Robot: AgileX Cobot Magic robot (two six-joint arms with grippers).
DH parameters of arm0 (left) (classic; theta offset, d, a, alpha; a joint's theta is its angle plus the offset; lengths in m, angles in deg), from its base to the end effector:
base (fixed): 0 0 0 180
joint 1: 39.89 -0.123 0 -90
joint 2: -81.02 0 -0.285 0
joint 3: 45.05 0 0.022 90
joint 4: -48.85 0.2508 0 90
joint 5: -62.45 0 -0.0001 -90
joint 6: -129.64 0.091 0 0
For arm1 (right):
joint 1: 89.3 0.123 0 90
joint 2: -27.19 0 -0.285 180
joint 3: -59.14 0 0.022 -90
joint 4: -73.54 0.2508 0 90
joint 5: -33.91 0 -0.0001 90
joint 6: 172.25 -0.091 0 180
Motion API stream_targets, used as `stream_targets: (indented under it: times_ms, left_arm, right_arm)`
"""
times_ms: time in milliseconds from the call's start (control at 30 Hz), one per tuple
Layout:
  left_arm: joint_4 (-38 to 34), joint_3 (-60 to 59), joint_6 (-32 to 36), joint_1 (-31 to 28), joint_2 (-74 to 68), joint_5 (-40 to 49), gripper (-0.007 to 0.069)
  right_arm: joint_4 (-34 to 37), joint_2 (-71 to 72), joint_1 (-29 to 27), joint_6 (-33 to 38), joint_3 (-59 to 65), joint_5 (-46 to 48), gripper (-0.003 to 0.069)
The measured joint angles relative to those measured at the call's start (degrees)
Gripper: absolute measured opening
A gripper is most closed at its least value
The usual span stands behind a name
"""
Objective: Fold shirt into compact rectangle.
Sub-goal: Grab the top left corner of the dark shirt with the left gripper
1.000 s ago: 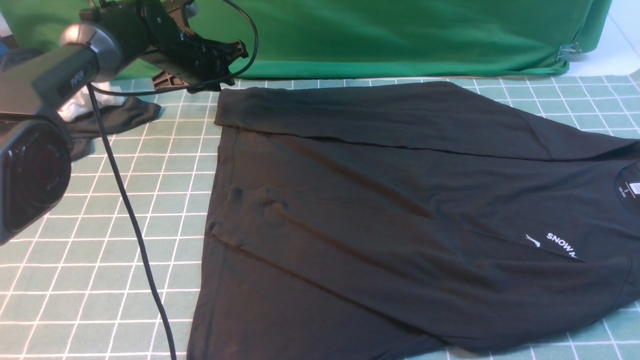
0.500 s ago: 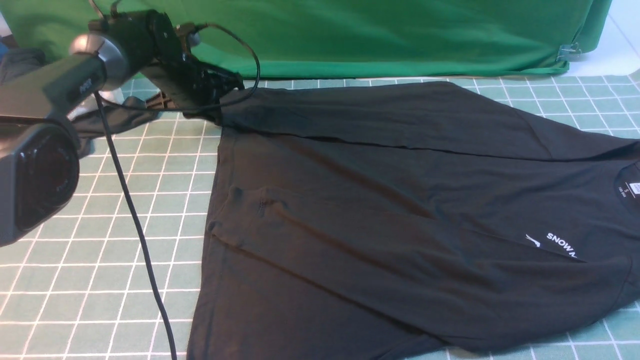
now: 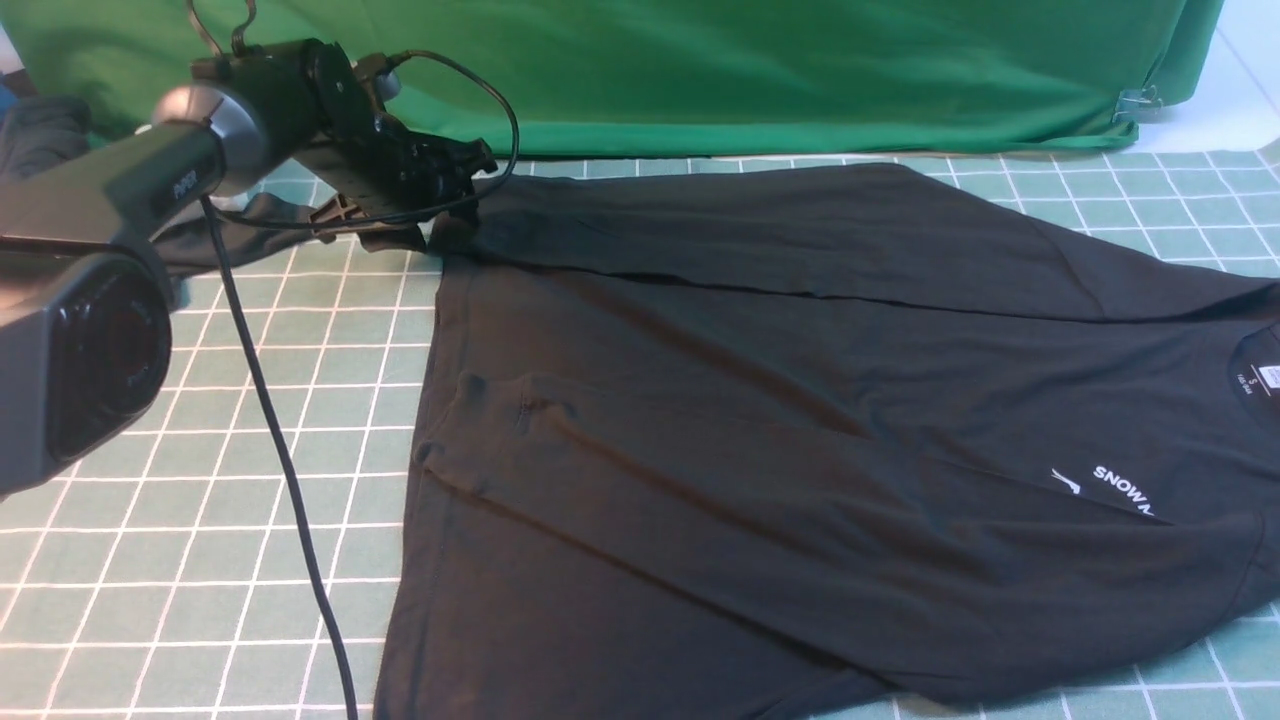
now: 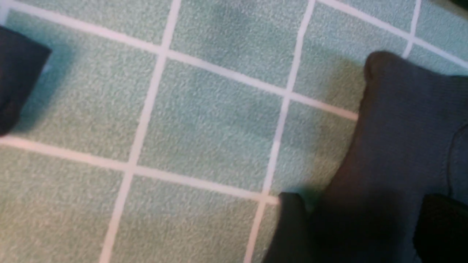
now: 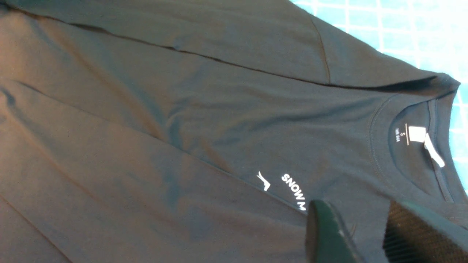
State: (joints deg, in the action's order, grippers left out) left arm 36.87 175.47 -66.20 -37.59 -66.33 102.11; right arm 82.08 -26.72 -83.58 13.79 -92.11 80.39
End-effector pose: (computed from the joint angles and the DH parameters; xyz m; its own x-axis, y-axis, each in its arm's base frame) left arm 0.5360 -0.0336 0.1505 -0.7973 -0.3891 -0.4614 -0.2478 0.9081 -0.3374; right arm 0.1468 0.0246 0.3504 -0.6233 -0.0648 -0.7793 -0.1840 0.9807 0.0657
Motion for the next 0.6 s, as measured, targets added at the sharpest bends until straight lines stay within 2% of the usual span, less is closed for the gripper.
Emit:
stream_targets:
  times_ms: [133, 267, 367, 467, 600]
  left_arm:
    - [-2.2, 0.0, 0.0, 0.0, -0.2, -1.3, 0.0399]
    - [-7.8, 0.0, 0.9, -0.1, -0.3, -2.3, 0.0262]
    - [-9.0, 0.0, 2.1, -0.1, -0.4, -2.4, 0.0127]
    - [-9.3, 0.0, 2.6, -0.1, -0.4, -2.4, 0.0031]
    - [-9.8, 0.0, 2.7, -0.8, -0.1, -2.9, 0.0021]
  right_arm:
    - [0.0, 0.0, 0.0, 0.0, 0.0, 0.0, 0.0237]
    - [0.0, 0.0, 0.0, 0.0, 0.0, 0.0, 0.0237]
    - [0.0, 0.0, 0.0, 0.0, 0.0, 0.0, 0.0237]
    - [0.0, 0.0, 0.0, 0.0, 0.0, 0.0, 0.0237]
    - [0.0, 0.0, 0.0, 0.0, 0.0, 0.0, 0.0237]
